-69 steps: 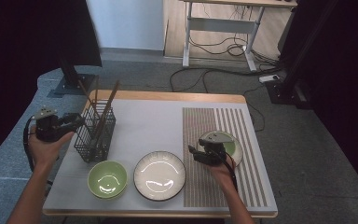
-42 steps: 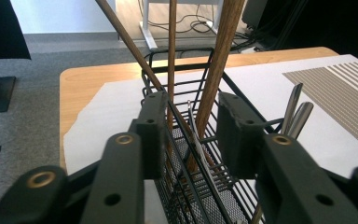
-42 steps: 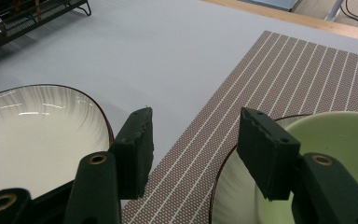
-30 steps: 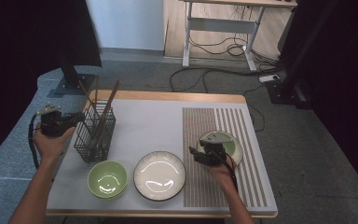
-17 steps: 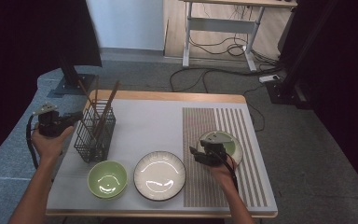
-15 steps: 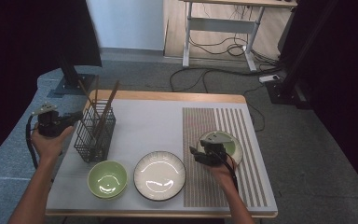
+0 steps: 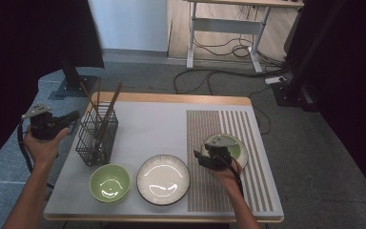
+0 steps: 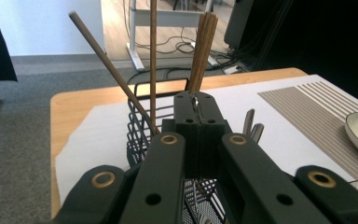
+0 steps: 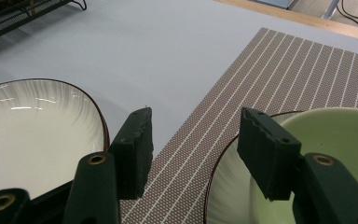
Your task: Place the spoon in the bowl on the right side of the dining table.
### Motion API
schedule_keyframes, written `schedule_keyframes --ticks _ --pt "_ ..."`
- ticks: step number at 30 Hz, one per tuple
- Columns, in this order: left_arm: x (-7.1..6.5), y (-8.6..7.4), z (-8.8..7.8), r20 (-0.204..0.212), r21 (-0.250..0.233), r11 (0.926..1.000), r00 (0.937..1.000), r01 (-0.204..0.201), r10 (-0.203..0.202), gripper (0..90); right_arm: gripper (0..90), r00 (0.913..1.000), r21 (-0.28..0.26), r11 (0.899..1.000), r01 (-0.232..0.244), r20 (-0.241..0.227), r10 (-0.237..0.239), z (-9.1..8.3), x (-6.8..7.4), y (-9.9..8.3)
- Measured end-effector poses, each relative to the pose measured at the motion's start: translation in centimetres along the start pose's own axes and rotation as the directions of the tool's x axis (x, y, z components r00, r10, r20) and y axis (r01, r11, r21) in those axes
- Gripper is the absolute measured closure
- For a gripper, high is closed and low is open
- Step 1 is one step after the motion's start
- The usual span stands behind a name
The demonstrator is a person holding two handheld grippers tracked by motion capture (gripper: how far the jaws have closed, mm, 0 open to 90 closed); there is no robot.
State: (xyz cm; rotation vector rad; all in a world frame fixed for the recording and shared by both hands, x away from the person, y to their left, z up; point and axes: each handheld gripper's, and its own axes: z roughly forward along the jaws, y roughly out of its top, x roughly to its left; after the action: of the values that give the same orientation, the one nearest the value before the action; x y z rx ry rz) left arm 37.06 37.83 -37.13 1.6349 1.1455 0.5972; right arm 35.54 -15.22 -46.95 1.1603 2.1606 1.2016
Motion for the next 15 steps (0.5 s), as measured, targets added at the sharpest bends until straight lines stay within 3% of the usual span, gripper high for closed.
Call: schedule_keyframes --ticks 15 --pt "-0.2 1.7 -2.6 -0.024 -0.053 0.9981 0.9993 -0.031 0.030 89.5 45.0 1.0000 -0.003 1.000 0.000 0.004 0.000 0.0 0.0 0.0"
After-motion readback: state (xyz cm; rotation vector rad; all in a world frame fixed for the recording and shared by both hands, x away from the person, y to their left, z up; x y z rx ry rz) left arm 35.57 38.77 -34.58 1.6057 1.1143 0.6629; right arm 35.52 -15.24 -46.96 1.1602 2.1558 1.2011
